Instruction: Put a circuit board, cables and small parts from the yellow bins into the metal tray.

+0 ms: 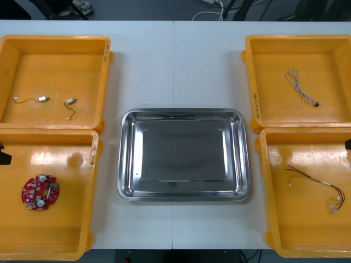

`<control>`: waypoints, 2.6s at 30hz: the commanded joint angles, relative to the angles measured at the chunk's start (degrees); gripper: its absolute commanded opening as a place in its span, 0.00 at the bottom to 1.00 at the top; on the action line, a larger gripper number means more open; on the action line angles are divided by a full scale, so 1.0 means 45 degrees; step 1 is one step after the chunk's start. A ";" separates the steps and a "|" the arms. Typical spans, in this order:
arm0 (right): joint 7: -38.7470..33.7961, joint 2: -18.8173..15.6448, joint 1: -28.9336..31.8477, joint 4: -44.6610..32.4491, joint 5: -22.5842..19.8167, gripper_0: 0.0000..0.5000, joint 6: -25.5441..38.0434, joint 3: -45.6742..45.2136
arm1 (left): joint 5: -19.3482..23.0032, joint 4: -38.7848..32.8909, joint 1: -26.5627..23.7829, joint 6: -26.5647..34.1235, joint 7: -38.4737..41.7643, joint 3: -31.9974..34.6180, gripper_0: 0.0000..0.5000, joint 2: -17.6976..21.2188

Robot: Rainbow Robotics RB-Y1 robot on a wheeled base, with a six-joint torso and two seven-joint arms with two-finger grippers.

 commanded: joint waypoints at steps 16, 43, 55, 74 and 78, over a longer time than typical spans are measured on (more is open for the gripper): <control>-0.0513 0.0053 0.0103 -0.0095 -0.0062 1.00 -0.0095 -0.0042 | -0.0125 -0.0340 -0.0354 0.0074 -0.0645 0.0102 1.00 0.0614; -0.0513 0.0053 0.0103 -0.0095 -0.0062 1.00 -0.0095 -0.0042 | -0.0125 -0.0340 -0.0354 0.0074 -0.0645 0.0102 1.00 0.0614; -0.0513 0.0053 0.0103 -0.0095 -0.0062 1.00 -0.0095 -0.0042 | -0.0125 -0.0340 -0.0354 0.0074 -0.0645 0.0102 1.00 0.0614; -0.0513 0.0053 0.0103 -0.0095 -0.0062 1.00 -0.0095 -0.0042 | -0.0125 -0.0340 -0.0354 0.0074 -0.0645 0.0102 1.00 0.0614; -0.0513 0.0053 0.0103 -0.0095 -0.0062 1.00 -0.0095 -0.0042 | -0.0203 -0.0086 -0.0100 0.0074 -0.0626 0.0044 1.00 0.0340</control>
